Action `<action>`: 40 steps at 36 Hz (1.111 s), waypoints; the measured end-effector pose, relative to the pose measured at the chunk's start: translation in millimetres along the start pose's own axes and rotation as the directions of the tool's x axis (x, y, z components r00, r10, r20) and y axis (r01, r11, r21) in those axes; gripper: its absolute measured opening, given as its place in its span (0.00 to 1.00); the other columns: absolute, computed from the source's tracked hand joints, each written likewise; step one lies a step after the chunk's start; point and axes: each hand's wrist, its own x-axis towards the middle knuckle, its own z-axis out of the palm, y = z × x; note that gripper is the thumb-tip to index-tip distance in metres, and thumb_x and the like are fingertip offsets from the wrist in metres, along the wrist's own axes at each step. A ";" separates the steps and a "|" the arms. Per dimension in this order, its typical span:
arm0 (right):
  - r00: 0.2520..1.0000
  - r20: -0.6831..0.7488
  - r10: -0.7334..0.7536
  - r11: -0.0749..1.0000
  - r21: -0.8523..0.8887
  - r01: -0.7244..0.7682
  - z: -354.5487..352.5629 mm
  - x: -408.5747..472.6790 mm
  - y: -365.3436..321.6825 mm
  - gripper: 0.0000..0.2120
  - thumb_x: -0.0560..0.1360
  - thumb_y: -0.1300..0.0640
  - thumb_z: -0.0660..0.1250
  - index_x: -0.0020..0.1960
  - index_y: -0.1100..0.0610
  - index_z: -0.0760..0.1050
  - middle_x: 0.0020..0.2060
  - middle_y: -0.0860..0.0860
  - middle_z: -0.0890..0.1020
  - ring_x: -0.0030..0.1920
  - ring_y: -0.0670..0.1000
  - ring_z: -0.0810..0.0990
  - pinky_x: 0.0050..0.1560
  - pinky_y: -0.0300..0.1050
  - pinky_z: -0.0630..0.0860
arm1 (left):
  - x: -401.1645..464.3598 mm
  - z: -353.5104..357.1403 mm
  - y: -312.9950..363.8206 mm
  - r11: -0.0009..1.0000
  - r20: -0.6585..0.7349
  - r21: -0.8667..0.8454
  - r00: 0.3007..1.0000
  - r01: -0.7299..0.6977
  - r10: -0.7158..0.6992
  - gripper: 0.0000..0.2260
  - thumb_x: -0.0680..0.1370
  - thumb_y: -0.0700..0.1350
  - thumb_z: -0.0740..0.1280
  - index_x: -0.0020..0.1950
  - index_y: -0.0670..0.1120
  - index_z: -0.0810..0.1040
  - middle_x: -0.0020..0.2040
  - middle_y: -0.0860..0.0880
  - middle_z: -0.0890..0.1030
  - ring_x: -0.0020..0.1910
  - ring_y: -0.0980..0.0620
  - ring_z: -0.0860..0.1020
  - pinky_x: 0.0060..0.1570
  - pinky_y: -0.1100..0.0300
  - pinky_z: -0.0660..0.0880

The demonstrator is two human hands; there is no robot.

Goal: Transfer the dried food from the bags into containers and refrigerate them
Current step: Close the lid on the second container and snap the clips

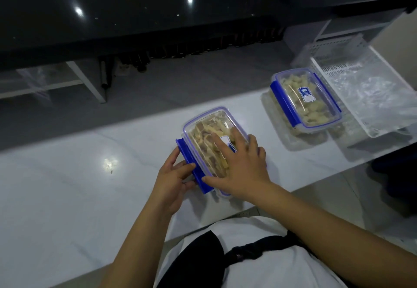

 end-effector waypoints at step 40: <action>0.939 0.329 -0.102 0.993 -0.020 0.115 -58.7 15.7 11.5 0.46 0.72 0.36 0.70 0.80 0.38 0.45 0.80 0.50 0.46 0.67 0.61 0.69 0.62 0.53 0.75 | 1.6 33.0 1.1 0.971 -0.195 0.230 0.974 -0.065 0.112 0.31 0.77 0.43 0.73 0.75 0.65 0.66 0.56 0.49 0.81 0.48 0.49 0.85 0.34 0.53 0.82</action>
